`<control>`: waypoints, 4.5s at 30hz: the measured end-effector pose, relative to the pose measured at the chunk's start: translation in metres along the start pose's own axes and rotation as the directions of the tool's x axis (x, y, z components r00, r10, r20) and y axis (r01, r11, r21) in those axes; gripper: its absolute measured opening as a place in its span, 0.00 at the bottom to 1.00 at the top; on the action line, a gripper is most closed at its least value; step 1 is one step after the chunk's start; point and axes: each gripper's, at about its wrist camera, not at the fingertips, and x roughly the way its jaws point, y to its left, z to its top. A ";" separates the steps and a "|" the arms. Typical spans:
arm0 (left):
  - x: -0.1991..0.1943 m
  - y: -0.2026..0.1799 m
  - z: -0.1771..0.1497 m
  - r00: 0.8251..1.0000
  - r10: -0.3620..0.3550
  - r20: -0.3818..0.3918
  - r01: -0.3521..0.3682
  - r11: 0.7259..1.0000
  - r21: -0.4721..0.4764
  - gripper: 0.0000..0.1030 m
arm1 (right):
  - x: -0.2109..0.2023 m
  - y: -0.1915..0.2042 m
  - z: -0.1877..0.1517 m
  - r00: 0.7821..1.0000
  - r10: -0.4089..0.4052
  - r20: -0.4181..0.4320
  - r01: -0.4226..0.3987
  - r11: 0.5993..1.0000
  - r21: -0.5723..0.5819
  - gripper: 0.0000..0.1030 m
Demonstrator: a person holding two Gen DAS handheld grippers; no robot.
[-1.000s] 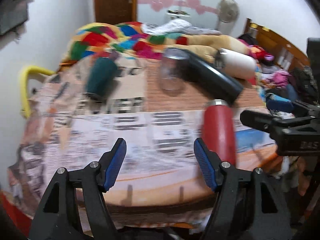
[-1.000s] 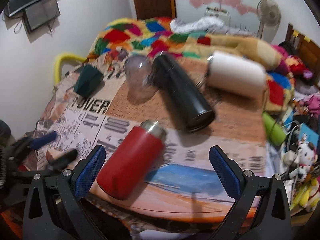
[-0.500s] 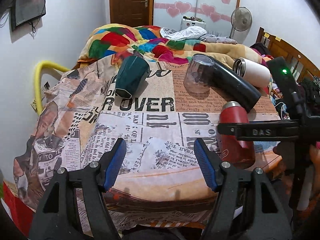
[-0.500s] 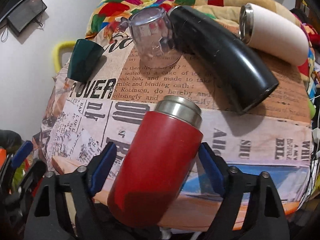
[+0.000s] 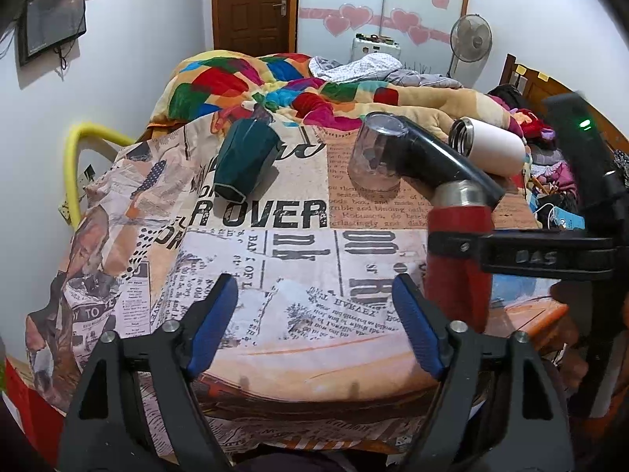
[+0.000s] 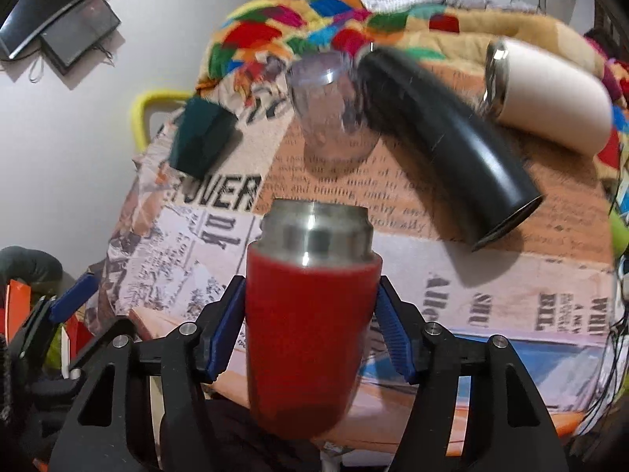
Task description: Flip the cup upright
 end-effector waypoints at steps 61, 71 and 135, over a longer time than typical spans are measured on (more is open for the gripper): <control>-0.234 -0.067 0.045 0.828 -0.063 0.557 0.042 0.998 0.051 0.93 | -0.279 0.060 -0.046 0.734 0.052 0.677 0.121 0.971 -0.206 0.65; -0.285 -0.080 0.014 0.754 -0.022 0.656 -0.009 0.999 0.044 1.00 | -0.302 0.073 -0.082 0.626 0.035 0.779 0.176 0.967 -0.185 0.84; -0.267 -0.086 0.003 0.797 0.018 0.604 -0.023 1.000 0.000 1.00 | -0.307 0.056 -0.107 0.679 -0.024 0.734 0.192 0.970 -0.146 1.00</control>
